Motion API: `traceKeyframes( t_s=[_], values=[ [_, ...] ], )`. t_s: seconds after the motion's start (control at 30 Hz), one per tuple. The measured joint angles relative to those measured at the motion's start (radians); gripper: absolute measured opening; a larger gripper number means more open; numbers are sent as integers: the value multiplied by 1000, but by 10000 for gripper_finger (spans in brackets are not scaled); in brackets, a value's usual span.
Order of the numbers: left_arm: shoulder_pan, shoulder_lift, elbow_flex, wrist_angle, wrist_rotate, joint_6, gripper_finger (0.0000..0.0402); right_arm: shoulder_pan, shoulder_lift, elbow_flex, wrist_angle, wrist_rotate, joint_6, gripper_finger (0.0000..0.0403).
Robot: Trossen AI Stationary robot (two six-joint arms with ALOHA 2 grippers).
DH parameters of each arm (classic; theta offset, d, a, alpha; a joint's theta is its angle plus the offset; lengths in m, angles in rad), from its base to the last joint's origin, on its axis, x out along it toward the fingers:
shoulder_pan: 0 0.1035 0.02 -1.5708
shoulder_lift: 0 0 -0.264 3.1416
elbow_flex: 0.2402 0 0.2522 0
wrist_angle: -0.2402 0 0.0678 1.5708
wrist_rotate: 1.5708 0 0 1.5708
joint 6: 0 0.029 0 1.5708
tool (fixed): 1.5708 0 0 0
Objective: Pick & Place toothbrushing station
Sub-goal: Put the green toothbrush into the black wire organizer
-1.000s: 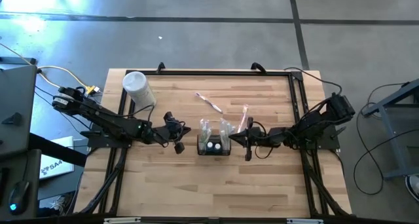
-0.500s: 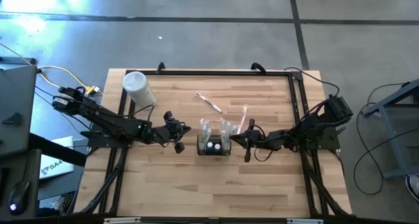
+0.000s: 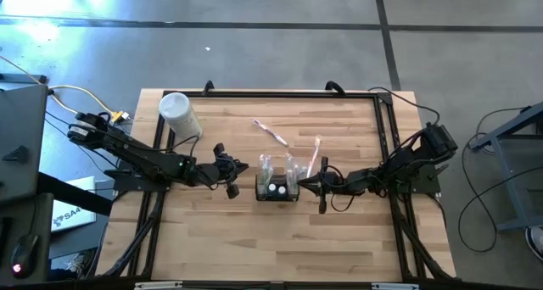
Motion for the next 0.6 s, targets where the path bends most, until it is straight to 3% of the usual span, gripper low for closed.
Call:
traceKeyframes(
  t_s=[0.43,0.6],
  values=[
    [0,0,0,4,0,6,22,0,0,0,-22,-3,-7,179],
    [0,0,0,2,1,5,22,25,0,0,-12,1,-70,216]
  ],
)
